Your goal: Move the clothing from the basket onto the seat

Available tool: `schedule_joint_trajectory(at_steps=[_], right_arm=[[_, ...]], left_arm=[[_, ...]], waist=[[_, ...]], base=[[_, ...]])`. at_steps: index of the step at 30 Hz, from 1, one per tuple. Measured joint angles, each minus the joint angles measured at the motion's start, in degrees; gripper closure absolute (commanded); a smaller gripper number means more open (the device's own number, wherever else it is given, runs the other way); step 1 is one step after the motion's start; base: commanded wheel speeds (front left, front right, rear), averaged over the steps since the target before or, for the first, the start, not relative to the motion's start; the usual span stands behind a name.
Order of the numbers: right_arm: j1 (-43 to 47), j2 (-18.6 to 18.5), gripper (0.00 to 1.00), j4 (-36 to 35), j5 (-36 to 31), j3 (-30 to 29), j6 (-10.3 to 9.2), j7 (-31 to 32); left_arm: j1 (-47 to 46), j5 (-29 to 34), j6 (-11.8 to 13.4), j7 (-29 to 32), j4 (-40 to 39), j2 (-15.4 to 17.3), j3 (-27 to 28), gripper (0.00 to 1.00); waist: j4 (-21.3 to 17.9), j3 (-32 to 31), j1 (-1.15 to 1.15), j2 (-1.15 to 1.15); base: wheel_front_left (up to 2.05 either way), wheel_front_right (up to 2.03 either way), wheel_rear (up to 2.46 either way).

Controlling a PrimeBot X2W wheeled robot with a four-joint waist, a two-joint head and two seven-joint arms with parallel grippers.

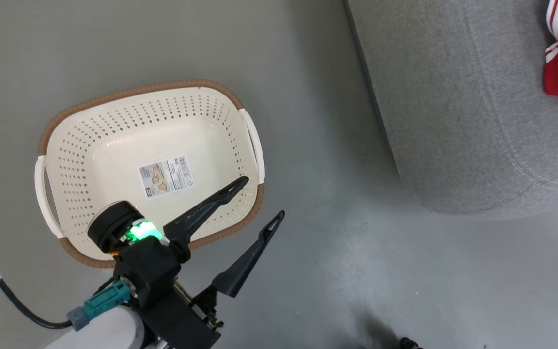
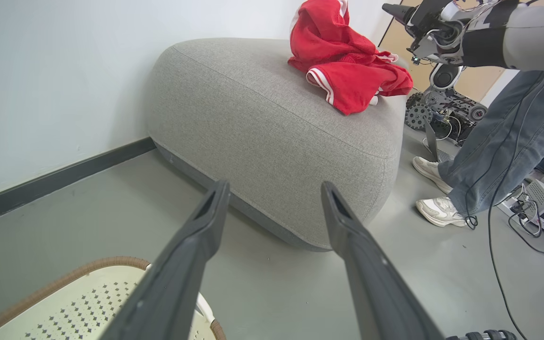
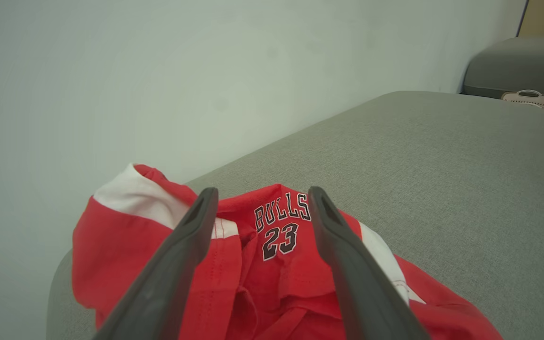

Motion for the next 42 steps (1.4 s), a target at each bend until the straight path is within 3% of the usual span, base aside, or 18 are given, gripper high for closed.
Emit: schedule_joint_trajectory(at_steps=[8,17,21,28,42], right_arm=[[5.5,0.3,0.00,-3.3,-4.3,0.5,1.22,0.0],[17.8,7.1,0.00,-14.5,-8.4,2.5,2.14,0.0],[23.5,8.3,0.00,-18.9,-11.3,2.6,2.13,0.0],[32.5,11.5,0.00,-25.5,-15.4,4.3,2.11,0.0],[40.6,17.0,0.00,-28.8,-21.0,11.0,2.15,0.0]], left_arm=[[0.7,-1.0,0.6,-2.3,5.0,-3.5,0.3,0.00],[5.1,-4.6,3.1,-4.7,12.5,-7.2,3.7,0.00],[6.7,-8.0,3.6,-5.2,15.4,-10.3,6.1,0.00],[8.3,-10.7,4.6,-5.4,19.4,-14.1,10.0,0.00],[11.0,-9.9,5.1,-5.7,27.3,-15.8,14.3,0.00]], waist=[[-0.4,-4.6,0.00,0.00],[0.2,-11.3,0.00,0.00],[1.0,-14.4,-0.01,0.00],[3.6,-19.6,-0.01,-0.01],[11.5,-26.7,-0.01,-0.01]], base=[[0.00,0.00,0.00],[0.00,0.00,0.00],[0.00,0.00,0.00],[0.00,0.00,0.00],[0.00,0.00,0.00]])
